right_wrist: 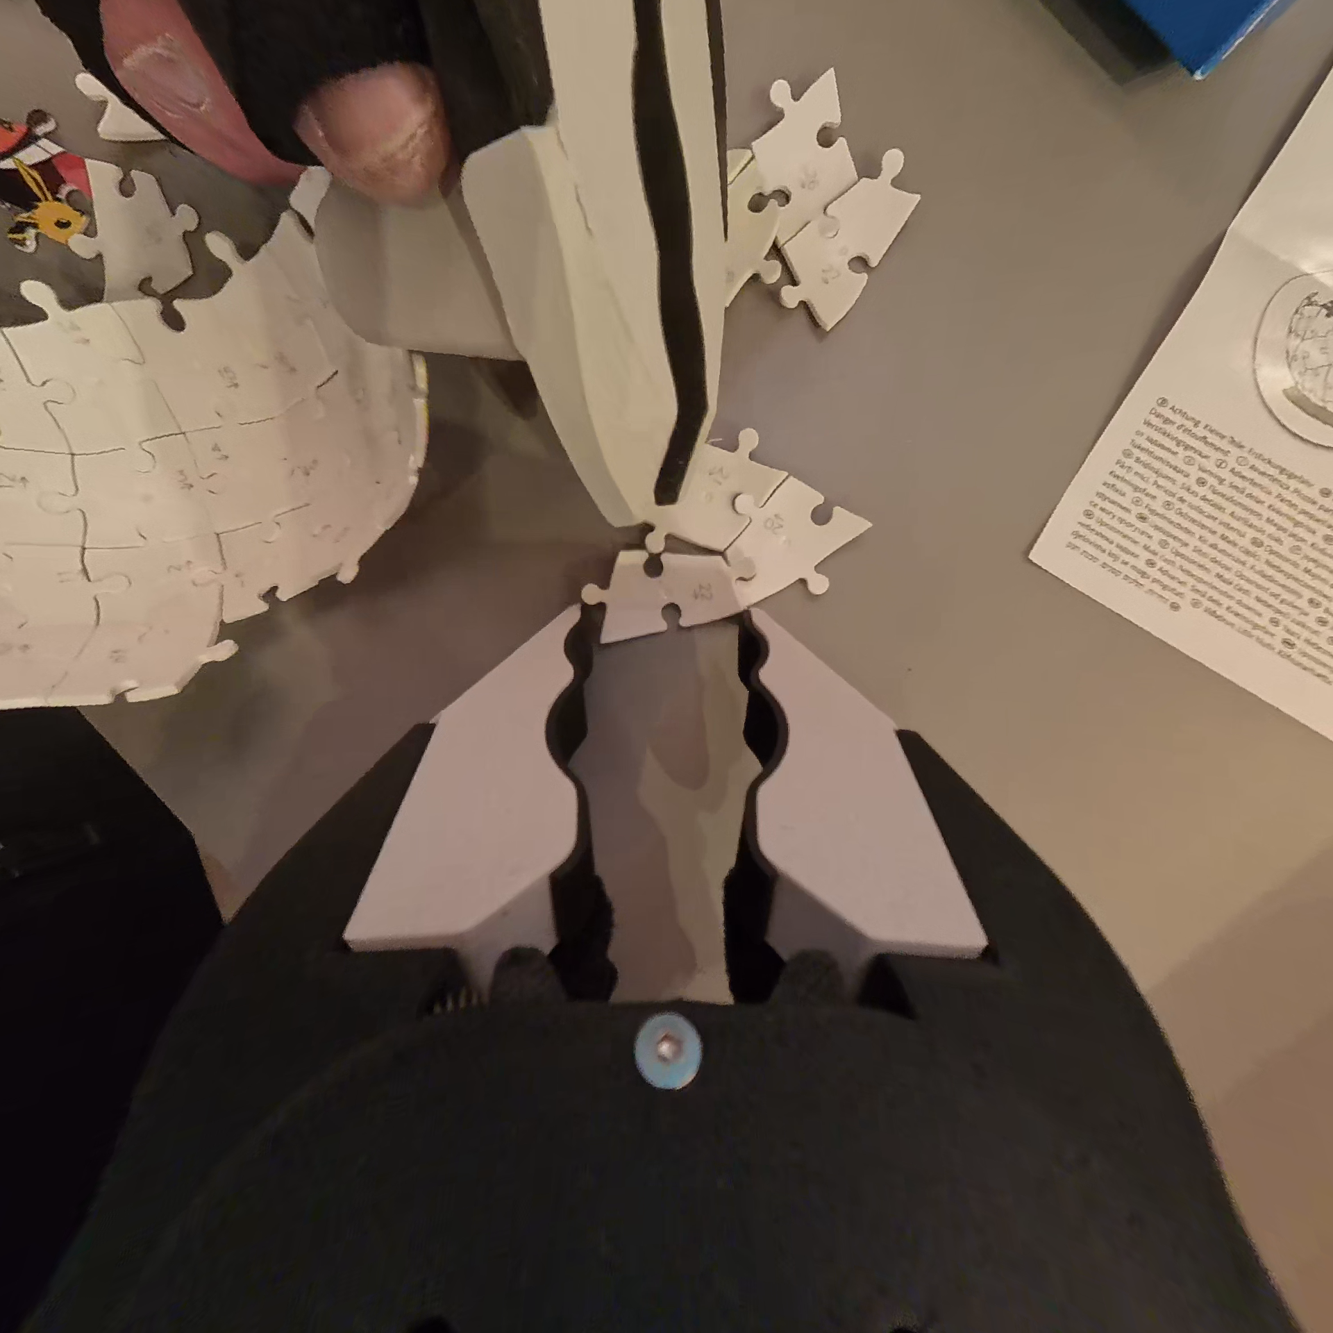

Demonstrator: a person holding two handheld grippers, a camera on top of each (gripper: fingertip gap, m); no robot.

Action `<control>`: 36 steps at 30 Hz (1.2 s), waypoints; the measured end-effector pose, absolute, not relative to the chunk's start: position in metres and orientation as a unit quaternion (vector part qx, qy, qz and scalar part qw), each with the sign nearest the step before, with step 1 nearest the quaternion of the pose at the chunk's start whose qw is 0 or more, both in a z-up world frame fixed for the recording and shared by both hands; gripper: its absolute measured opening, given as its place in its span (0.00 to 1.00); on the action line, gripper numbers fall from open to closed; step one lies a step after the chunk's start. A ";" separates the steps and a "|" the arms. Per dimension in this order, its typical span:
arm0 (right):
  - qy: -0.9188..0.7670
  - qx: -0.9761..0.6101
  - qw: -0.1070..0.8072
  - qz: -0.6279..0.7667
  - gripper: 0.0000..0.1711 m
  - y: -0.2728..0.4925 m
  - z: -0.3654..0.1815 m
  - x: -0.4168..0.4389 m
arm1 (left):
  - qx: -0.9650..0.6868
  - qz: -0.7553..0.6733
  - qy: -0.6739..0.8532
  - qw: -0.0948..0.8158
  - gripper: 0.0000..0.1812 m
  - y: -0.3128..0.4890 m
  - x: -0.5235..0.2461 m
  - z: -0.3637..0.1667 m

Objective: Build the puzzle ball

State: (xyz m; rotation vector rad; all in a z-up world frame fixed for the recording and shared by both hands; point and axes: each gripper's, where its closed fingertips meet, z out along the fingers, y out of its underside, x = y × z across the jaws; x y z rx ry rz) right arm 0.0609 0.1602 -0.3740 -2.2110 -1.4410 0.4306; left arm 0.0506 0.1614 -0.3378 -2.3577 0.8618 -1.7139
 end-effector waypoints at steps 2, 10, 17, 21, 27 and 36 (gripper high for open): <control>-0.523 -0.804 0.234 0.159 0.22 0.160 -0.373 0.059 | -0.773 -0.565 0.282 0.059 0.10 0.164 0.051 -0.336; -0.514 -0.804 0.239 0.179 0.22 0.156 -0.365 0.057 | -0.777 -0.549 0.281 0.125 0.11 0.193 0.042 -0.328; -0.503 -0.811 0.216 0.207 0.19 0.142 -0.372 0.056 | -0.791 -0.527 0.298 0.092 0.11 0.184 0.045 -0.348; -0.493 -0.813 0.218 0.217 0.19 0.142 -0.371 0.055 | -0.792 -0.521 0.308 0.080 0.10 0.178 0.048 -0.350; -0.475 -0.820 0.222 0.230 0.20 0.143 -0.371 0.054 | -0.787 -0.524 0.320 0.058 0.10 0.168 0.053 -0.350; -0.456 -0.824 0.225 0.249 0.22 0.143 -0.368 0.052 | -0.774 -0.538 0.325 0.075 0.09 0.171 0.052 -0.337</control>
